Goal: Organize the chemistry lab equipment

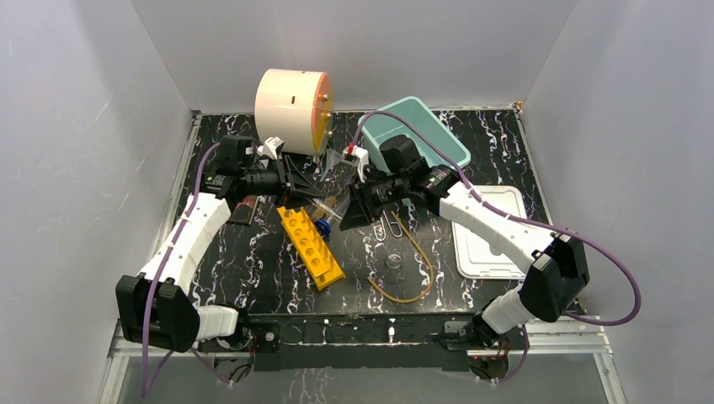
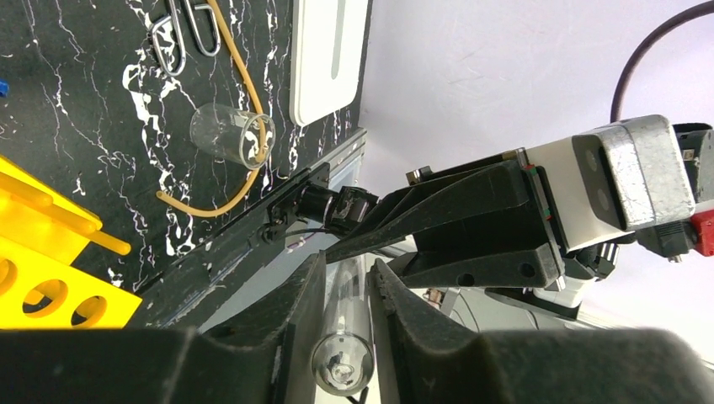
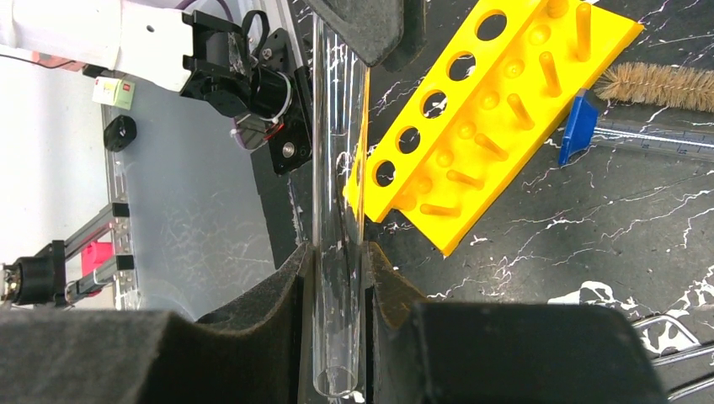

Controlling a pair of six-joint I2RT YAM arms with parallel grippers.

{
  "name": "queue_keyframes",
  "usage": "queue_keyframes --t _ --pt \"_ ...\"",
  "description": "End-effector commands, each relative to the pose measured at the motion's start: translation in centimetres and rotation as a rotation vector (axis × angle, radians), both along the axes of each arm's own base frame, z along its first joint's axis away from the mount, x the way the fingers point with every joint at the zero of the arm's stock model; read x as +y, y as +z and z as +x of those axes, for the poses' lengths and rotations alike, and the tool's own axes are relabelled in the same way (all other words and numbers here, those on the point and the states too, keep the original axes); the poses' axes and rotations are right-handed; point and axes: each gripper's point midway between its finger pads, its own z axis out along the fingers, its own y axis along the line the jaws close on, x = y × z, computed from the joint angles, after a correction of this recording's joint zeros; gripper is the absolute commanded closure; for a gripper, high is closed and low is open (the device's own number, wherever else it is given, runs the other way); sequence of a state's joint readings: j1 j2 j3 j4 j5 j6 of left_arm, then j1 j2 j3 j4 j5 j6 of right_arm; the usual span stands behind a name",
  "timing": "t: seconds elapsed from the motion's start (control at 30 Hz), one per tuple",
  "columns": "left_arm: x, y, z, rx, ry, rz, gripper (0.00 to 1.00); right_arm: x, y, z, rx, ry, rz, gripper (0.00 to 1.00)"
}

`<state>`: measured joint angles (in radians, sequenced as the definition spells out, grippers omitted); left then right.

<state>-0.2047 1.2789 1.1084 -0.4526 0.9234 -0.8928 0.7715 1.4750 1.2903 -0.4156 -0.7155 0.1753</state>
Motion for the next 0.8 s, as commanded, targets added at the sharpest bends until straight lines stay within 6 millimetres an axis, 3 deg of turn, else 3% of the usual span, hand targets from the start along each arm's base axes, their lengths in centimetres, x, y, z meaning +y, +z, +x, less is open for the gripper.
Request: queue_keyframes --t 0.0,0.17,0.2,0.3,0.4,0.5,0.63,0.77 --pt "-0.32 1.24 -1.64 0.001 -0.044 -0.052 0.79 0.49 2.14 0.44 -0.059 0.038 0.053 0.79" --pt "-0.28 1.15 -1.91 0.002 -0.044 -0.054 0.89 0.63 2.13 0.74 -0.065 0.034 0.047 0.79" --pt "-0.27 1.16 -1.95 0.002 -0.044 -0.054 0.88 0.62 2.14 0.80 -0.066 0.032 0.047 0.79" --pt "-0.26 1.29 -2.06 0.000 -0.043 -0.056 0.71 0.54 2.06 1.01 -0.070 0.022 0.042 0.79" --pt "-0.23 1.26 -2.21 0.000 -0.045 -0.056 0.67 0.43 2.04 1.18 -0.074 0.015 0.043 0.79" --pt "-0.21 1.20 -2.33 0.000 -0.047 -0.056 0.73 0.37 1.96 1.17 -0.071 0.016 0.043 0.79" --pt "-0.22 1.23 -2.39 0.000 -0.049 -0.058 0.89 0.37 2.03 0.95 -0.066 0.026 0.048 0.79" --pt "-0.21 1.37 -2.33 -0.005 -0.047 -0.057 0.93 0.38 2.33 0.75 -0.065 0.037 0.056 0.77"
